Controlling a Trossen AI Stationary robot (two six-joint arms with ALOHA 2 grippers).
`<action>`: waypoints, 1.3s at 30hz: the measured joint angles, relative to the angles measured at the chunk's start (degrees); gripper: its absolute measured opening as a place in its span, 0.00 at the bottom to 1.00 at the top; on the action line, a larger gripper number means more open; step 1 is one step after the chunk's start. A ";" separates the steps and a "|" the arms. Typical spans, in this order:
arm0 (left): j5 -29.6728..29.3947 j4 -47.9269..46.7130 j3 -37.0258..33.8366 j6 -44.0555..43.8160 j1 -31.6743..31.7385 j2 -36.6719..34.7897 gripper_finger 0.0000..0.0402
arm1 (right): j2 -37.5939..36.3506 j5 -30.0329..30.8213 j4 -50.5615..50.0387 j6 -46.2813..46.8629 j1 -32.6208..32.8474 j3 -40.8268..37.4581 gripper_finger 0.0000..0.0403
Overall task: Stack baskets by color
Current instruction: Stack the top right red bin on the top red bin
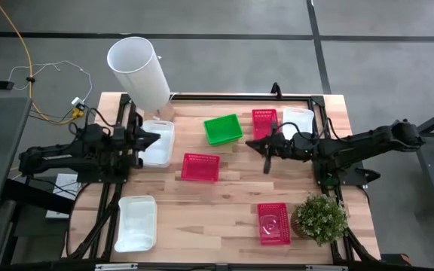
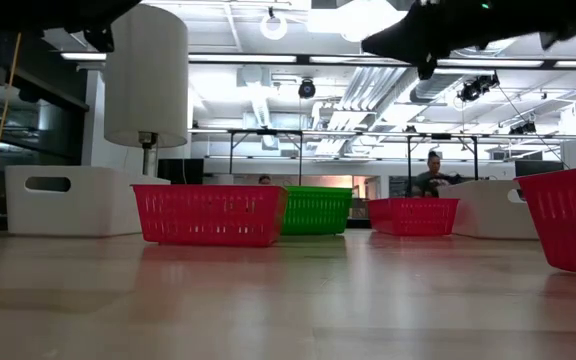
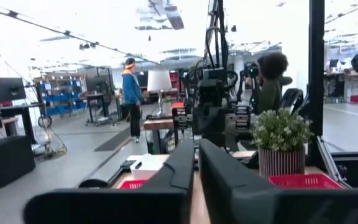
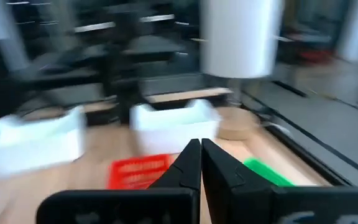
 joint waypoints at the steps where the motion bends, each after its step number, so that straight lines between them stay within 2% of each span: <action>1: -0.02 0.00 0.00 -0.02 0.01 -0.11 0.01 | 0.12 3.60 -2.66 1.83 -0.06 1.65 0.00; 4: -0.26 0.02 0.00 -0.21 -0.01 -0.10 0.01 | 0.57 13.32 -18.67 8.22 -1.84 8.71 0.00; 7: -1.12 -0.03 0.00 -1.58 -0.01 -0.05 0.00 | 2.45 16.23 -34.44 12.07 -5.42 15.18 0.01; 9: -1.16 -0.26 0.00 -2.13 -0.01 -0.05 0.01 | 4.48 16.25 -39.84 13.78 -7.60 17.85 0.05; 14: -1.16 -0.28 0.00 -2.55 -0.01 -0.05 0.00 | 10.14 16.04 -42.31 19.67 -12.40 19.39 0.27; 18: -1.14 -0.33 0.00 -2.72 -0.01 -0.04 0.00 | 15.66 13.24 -44.02 27.38 -16.66 19.39 0.46; 22: -1.14 -0.37 0.00 -3.02 -0.01 -0.02 0.00 | 21.23 12.87 -43.28 31.54 -19.94 19.39 0.56; 28: -1.13 -0.37 0.00 -3.19 -0.01 -0.01 0.00 | 28.19 12.68 -42.19 34.69 -21.93 19.39 0.56; 39: -1.11 -0.37 0.00 -3.16 -0.01 0.00 0.00 | 33.88 11.97 -41.13 38.40 -21.84 19.37 0.46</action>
